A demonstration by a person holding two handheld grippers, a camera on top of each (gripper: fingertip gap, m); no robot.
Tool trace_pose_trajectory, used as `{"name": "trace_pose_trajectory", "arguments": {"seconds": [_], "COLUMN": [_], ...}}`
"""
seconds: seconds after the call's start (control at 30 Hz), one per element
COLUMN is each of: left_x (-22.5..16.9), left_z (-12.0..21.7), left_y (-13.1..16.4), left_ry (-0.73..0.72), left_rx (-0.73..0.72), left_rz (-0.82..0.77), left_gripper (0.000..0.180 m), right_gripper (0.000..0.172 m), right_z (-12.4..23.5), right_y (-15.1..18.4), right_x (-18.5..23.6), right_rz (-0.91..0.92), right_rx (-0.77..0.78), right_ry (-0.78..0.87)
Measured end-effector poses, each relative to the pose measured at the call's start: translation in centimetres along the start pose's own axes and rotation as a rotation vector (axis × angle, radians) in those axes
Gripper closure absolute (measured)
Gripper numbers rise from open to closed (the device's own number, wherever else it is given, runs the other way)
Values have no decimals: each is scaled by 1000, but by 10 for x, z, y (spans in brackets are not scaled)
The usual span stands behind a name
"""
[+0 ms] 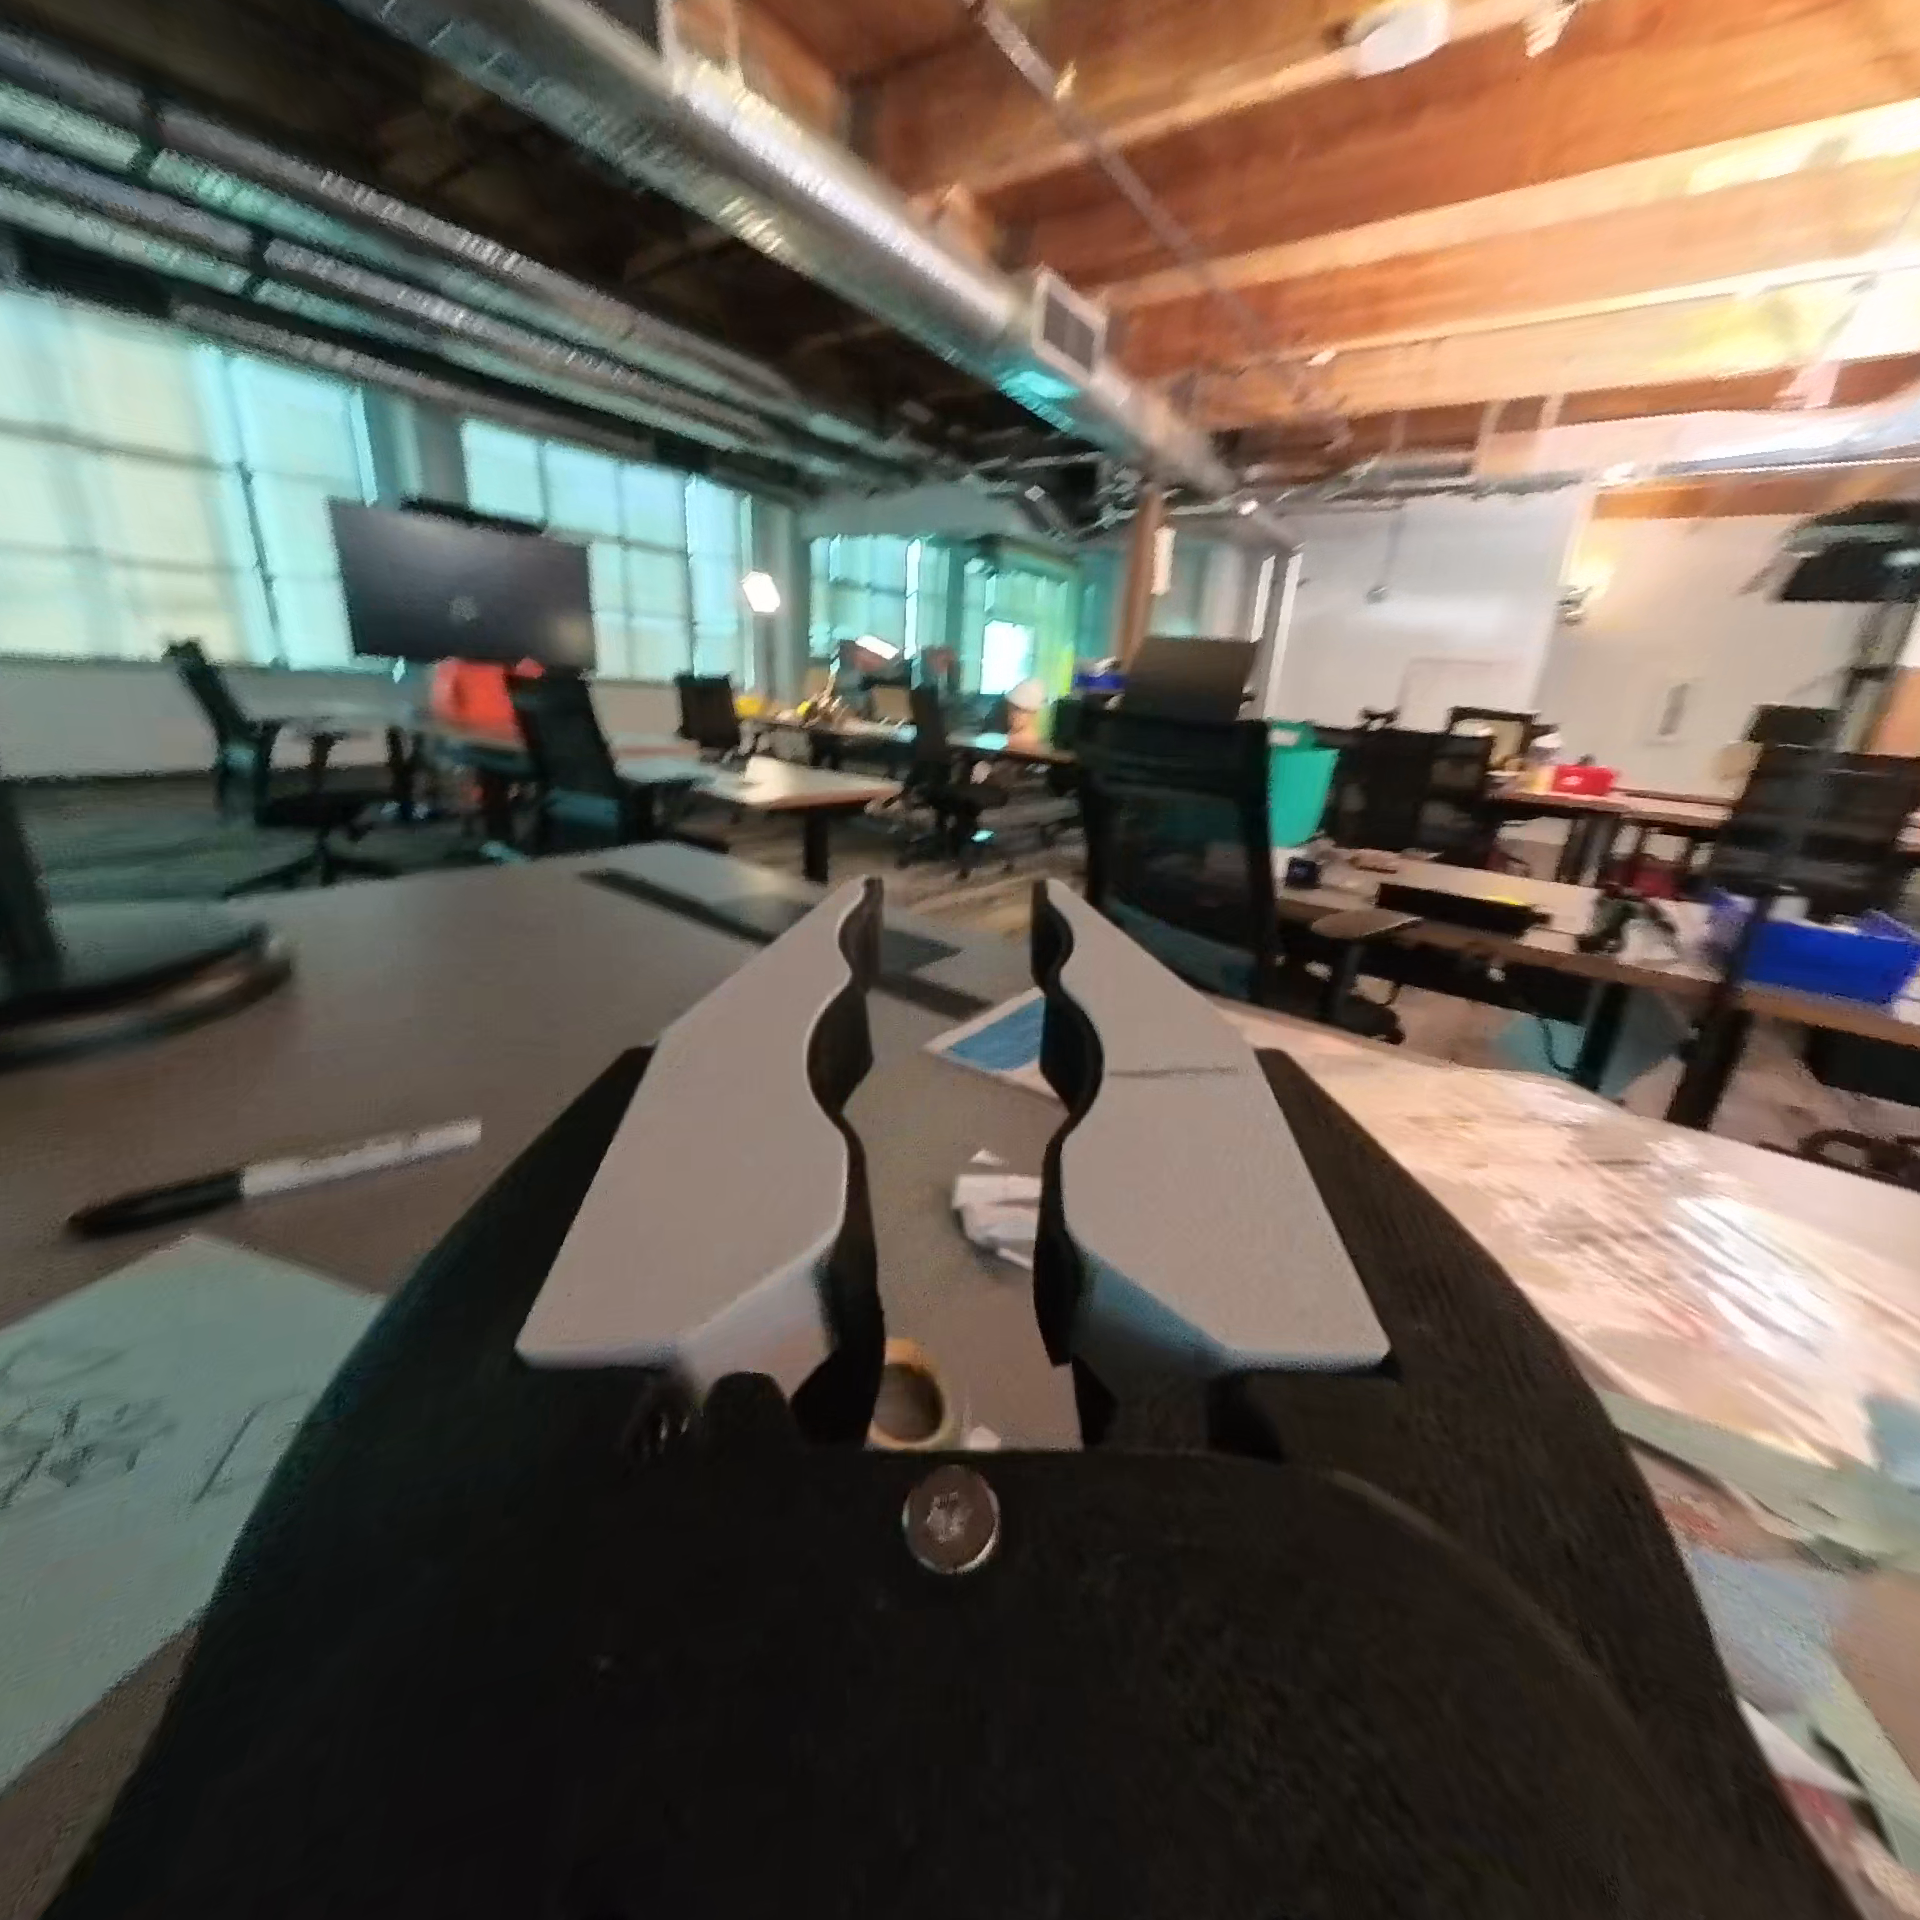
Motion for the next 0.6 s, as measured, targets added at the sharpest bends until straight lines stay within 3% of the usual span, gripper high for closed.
{"name": "trace_pose_trajectory", "arguments": {"seconds": [0.07,0.17,0.3,0.43,0.6], "left_x": [-2,-24,-63,-91,-101], "left_z": [0,14,54,67,72], "left_y": [-1,-5,5,10,34], "left_ry": [57,391,767,865,844], "left_rx": [-18,11,278,454,749], "left_rz": [22,38,-109,-355,-476], "left_gripper": [165,141,106,84,70], "right_gripper": [144,137,130,115,105], "right_z": [-8,-5,31,56,74], "right_y": [10,23,56,81,86], "right_x": [22,78,147,177,186], "right_rz": [38,48,150,137,74], "right_rx": [97,269,619,830,830], "right_ry": [-95,-386,-778,-935,-933]}}
Point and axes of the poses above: each gripper's, where its closed fingertips meet, z back along the fingers, y out of its underside, x = y × z across the jaws, the point moved 8 cm from there along z, back along the fingers, and after that the axes turned 6 degrees about -z, right-handed, at the moved point
